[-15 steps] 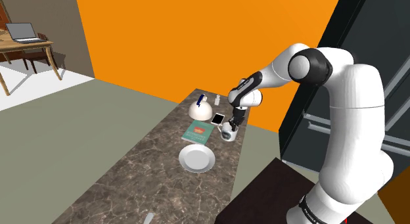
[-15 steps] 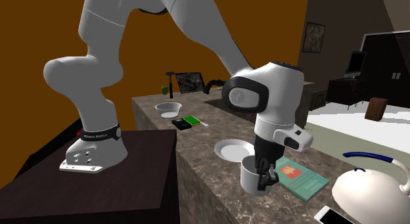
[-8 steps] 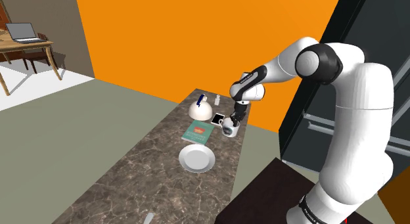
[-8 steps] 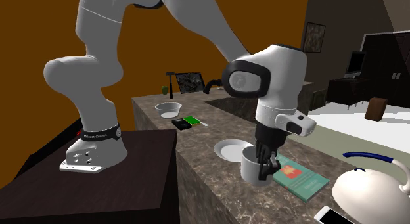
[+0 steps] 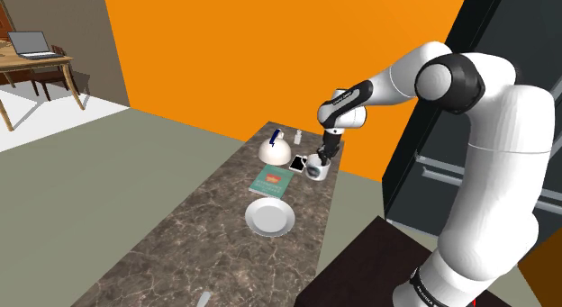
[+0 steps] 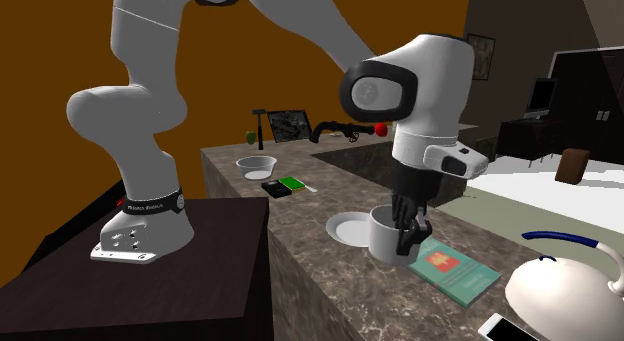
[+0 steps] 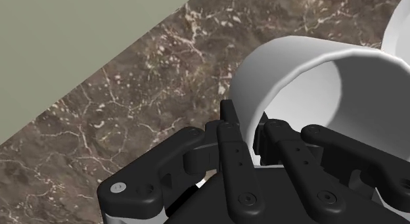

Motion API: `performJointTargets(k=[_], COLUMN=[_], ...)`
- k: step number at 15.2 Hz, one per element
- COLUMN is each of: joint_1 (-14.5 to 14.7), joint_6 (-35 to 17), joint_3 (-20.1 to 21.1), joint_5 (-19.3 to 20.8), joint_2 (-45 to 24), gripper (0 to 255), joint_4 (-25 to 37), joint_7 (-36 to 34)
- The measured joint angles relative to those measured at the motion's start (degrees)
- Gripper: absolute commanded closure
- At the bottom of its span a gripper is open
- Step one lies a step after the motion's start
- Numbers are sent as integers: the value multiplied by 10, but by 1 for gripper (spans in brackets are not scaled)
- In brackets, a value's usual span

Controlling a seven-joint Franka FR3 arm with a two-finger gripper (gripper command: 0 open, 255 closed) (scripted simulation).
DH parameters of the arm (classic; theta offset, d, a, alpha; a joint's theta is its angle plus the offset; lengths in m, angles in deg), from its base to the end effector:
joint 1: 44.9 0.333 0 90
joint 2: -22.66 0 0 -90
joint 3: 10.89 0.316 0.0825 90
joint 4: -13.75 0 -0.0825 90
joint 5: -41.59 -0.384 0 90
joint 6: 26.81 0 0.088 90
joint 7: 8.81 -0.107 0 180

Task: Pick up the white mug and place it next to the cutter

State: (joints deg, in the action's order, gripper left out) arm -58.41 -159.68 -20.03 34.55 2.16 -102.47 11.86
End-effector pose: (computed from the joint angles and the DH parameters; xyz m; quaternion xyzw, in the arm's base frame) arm 0.5483 -0.2239 0.2670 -0.9978 0.0563 0.0224 0.0258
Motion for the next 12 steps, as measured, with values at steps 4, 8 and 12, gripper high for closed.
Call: performJointTargets(k=[4, 8, 12], joint_1=[2, 28, 60], joint_6=[23, 14, -5], joint_3=[-2, 7, 23], joint_5=[6, 13, 19], joint_2=[23, 58, 94], gripper=[255, 255, 255], joint_4=[0, -42, -94], joint_7=[-5, -42, -91])
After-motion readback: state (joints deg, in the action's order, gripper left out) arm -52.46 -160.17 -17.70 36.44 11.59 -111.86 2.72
